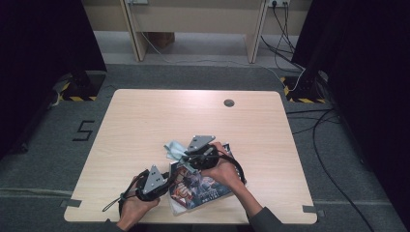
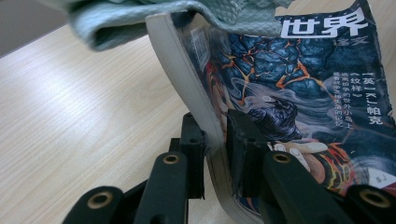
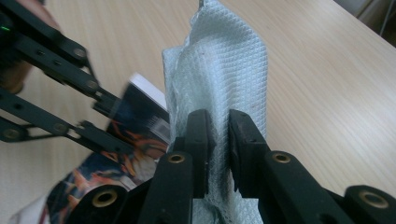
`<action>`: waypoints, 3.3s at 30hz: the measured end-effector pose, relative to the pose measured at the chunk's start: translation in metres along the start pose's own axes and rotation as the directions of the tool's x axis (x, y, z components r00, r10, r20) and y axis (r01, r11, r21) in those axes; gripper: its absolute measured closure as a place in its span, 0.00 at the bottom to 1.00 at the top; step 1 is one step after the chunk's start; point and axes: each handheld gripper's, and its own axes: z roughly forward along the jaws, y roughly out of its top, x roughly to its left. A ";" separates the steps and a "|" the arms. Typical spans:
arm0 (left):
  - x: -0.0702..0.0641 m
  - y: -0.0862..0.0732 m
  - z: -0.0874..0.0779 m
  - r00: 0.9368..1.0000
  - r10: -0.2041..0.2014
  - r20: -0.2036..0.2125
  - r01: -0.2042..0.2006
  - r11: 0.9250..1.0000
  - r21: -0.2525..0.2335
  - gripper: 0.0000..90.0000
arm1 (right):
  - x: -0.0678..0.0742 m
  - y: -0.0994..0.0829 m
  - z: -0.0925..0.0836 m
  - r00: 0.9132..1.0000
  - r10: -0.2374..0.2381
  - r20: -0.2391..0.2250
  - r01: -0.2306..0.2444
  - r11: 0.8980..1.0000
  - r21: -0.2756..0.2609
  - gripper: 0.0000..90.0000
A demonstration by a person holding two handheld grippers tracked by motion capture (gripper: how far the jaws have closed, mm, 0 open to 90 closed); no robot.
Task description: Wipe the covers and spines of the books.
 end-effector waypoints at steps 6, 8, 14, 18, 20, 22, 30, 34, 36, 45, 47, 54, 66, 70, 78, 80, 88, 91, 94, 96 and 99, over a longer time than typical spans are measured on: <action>0.000 0.000 0.000 1.000 0.002 0.002 -0.002 1.000 -0.003 0.86 | 0.014 0.009 -0.001 0.999 -0.026 -0.024 0.026 1.000 -0.011 0.88; -0.001 0.000 0.001 1.000 0.007 -0.003 -0.007 1.000 -0.001 0.86 | 0.012 0.008 -0.001 0.999 -0.017 -0.031 0.017 1.000 -0.015 0.88; 0.000 0.000 0.001 1.000 0.003 0.001 -0.003 1.000 -0.004 0.85 | -0.002 0.000 0.000 1.000 0.001 -0.009 -0.001 1.000 0.011 0.88; 0.001 0.000 0.001 1.000 -0.003 -0.004 0.003 1.000 -0.002 0.85 | -0.003 0.000 0.001 1.000 0.019 -0.002 -0.019 1.000 0.019 0.88; 0.000 0.000 0.001 1.000 0.004 -0.006 -0.004 1.000 -0.001 0.85 | 0.002 0.002 0.001 1.000 0.009 0.006 -0.009 1.000 0.022 0.88; -0.001 0.000 0.001 1.000 0.015 -0.010 -0.015 1.000 0.000 0.85 | 0.007 0.005 0.000 1.000 0.004 -0.007 -0.004 1.000 0.012 0.88; -0.002 0.001 0.001 1.000 0.026 -0.014 -0.026 1.000 -0.001 0.85 | 0.020 0.016 -0.001 0.999 -0.026 -0.042 0.026 0.999 -0.021 0.87; -0.003 0.002 0.001 0.999 0.029 -0.014 -0.029 1.000 -0.002 0.85 | 0.017 0.015 -0.001 0.998 -0.031 -0.056 0.029 0.999 -0.027 0.88; -0.002 0.001 0.001 1.000 0.029 -0.009 -0.029 1.000 0.001 0.85 | 0.014 0.013 -0.002 0.999 -0.030 -0.046 0.029 0.999 -0.020 0.88; -0.002 0.001 0.001 0.999 0.032 -0.009 -0.032 0.999 0.005 0.84 | -0.009 -0.002 -0.001 0.999 0.036 -0.030 -0.035 0.999 0.022 0.88; -0.002 0.001 0.001 1.000 0.029 -0.005 -0.029 1.000 0.005 0.84 | -0.012 -0.005 -0.001 0.998 0.053 -0.023 -0.052 0.998 0.034 0.88; -0.002 0.001 0.000 1.000 0.028 -0.007 -0.028 1.000 0.006 0.84 | -0.024 -0.012 -0.001 0.998 0.069 -0.013 -0.068 0.997 0.044 0.88; -0.005 0.001 0.001 0.998 0.058 -0.021 -0.058 0.998 -0.001 0.84 | 0.008 0.009 -0.002 0.998 0.009 -0.067 -0.010 1.000 -0.014 0.87; -0.006 0.002 0.001 0.998 0.067 -0.021 -0.067 0.998 -0.001 0.84 | 0.008 0.009 -0.003 0.996 0.016 -0.083 -0.018 1.000 -0.024 0.88; -0.006 0.002 0.001 0.997 0.068 -0.021 -0.068 0.998 0.000 0.84 | -0.005 0.001 -0.003 0.995 0.049 -0.091 -0.050 0.999 -0.009 0.88; -0.005 0.001 0.001 0.998 0.067 -0.020 -0.067 0.998 0.002 0.84 | -0.010 -0.001 -0.002 0.996 0.042 -0.080 -0.042 0.999 -0.001 0.88; -0.005 0.001 0.001 0.998 0.064 -0.017 -0.064 0.998 0.007 0.84 | -0.027 -0.014 -0.001 0.993 0.104 -0.056 -0.102 0.994 0.035 0.87; -0.005 0.001 0.001 0.998 0.065 -0.017 -0.065 0.998 0.006 0.84 | -0.035 -0.019 -0.001 0.993 0.109 -0.046 -0.107 0.993 0.048 0.87; -0.006 0.002 0.001 0.998 0.067 -0.016 -0.067 0.998 0.005 0.84 | -0.043 -0.025 -0.002 0.988 0.147 -0.035 -0.145 0.987 0.063 0.87; -0.005 0.001 0.001 0.998 0.064 -0.015 -0.064 0.998 0.007 0.83 | -0.049 -0.030 -0.001 0.988 0.154 -0.026 -0.152 0.986 0.065 0.87; -0.006 0.002 0.001 0.998 0.065 -0.016 -0.065 0.998 0.004 0.83 | -0.059 -0.038 -0.001 0.982 0.188 0.003 -0.187 0.979 0.082 0.87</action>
